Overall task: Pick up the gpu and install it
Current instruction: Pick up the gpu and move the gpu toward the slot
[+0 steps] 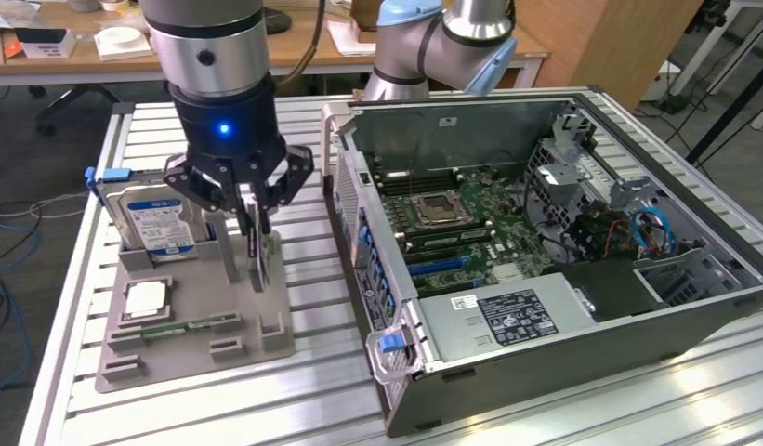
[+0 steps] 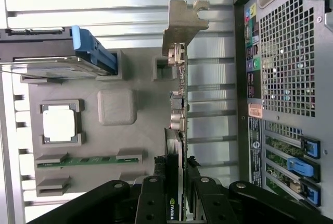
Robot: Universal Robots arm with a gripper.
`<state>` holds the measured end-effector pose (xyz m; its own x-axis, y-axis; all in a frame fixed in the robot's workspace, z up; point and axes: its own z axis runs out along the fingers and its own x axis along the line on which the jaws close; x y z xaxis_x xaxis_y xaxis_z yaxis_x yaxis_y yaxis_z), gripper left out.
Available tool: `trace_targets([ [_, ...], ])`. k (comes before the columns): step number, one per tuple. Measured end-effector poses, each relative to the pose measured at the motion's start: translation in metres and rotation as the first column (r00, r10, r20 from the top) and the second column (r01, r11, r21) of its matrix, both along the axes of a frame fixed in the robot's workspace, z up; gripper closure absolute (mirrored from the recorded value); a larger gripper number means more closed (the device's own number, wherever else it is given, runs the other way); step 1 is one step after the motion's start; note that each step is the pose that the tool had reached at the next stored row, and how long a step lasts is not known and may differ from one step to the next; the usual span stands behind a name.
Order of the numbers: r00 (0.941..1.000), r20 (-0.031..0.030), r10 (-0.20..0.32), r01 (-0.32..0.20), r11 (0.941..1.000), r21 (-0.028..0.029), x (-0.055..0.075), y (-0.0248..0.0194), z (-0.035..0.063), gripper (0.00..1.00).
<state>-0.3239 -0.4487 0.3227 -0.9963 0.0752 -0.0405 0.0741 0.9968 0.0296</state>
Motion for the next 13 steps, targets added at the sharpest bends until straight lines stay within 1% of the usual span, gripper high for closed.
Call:
trace_targets([
  [13, 1.0, -0.0001, 0.0, 0.0, 1.0, 0.0, 0.0, 0.0, 0.014, 0.74],
])
